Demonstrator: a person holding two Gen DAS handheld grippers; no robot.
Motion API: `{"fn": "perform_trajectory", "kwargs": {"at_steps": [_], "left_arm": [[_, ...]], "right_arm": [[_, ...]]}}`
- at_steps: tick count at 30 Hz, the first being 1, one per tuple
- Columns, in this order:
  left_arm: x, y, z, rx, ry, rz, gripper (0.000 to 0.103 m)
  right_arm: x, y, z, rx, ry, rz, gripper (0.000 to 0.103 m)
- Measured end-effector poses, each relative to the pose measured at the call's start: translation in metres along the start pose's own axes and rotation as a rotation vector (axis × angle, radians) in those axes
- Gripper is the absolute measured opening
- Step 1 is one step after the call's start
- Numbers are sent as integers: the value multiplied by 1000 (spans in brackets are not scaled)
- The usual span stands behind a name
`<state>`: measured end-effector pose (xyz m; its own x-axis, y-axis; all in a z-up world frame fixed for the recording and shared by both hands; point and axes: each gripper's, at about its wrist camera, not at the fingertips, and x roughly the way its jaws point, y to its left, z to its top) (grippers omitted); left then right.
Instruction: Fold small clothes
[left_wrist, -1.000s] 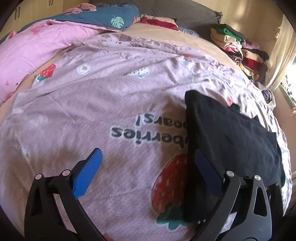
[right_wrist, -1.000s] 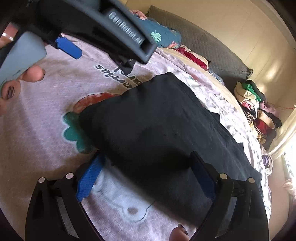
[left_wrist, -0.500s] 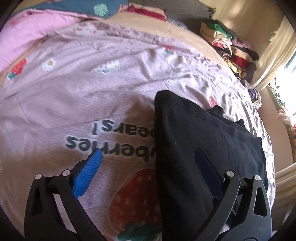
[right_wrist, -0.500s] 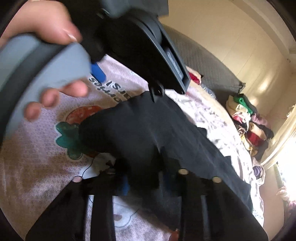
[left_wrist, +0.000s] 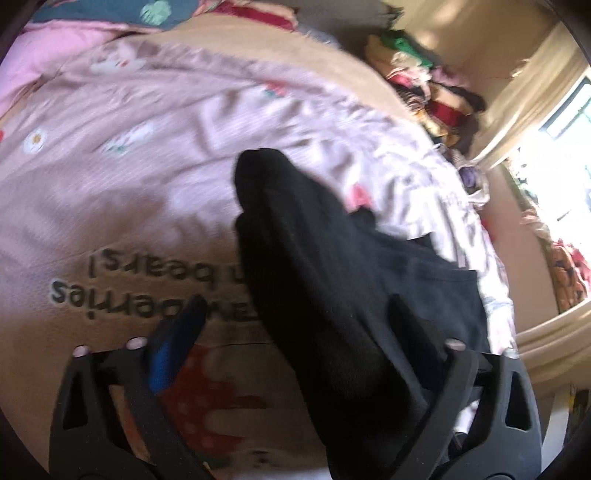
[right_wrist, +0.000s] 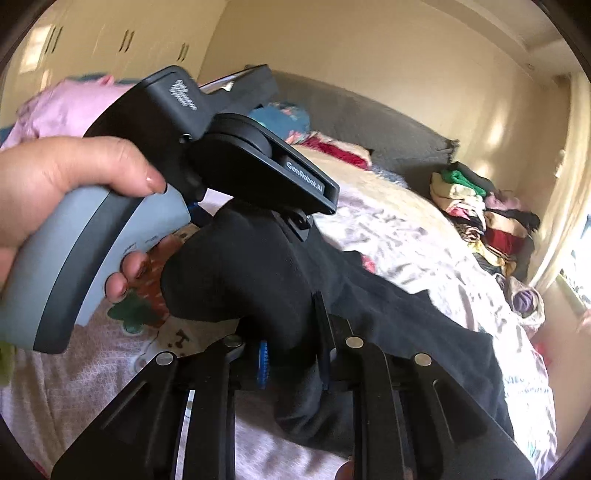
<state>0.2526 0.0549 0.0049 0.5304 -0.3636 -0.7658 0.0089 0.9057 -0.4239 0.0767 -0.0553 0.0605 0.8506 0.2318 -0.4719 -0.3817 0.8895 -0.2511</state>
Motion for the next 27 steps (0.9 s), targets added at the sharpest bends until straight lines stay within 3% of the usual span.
{"fn": "perform_trajectory", "kwargs": {"at_steps": [2, 5, 10, 18, 27], "left_arm": [[-4, -18, 1, 12, -9, -44, 50], [-10, -47, 2, 61, -28, -69, 34], [-14, -92, 5, 141, -45, -94, 32], [-1, -148, 1, 226, -25, -118, 32], [28, -191, -9, 284, 21, -126, 32]], "right_arm": [[-8, -12, -2, 43, -24, -13, 16], [-23, -26, -6, 80, -52, -55, 12], [-42, -51, -17, 149, -77, -109, 10], [-59, -102, -42, 335, -38, -123, 8], [-67, -133, -73, 569, 10, -62, 7]]}}
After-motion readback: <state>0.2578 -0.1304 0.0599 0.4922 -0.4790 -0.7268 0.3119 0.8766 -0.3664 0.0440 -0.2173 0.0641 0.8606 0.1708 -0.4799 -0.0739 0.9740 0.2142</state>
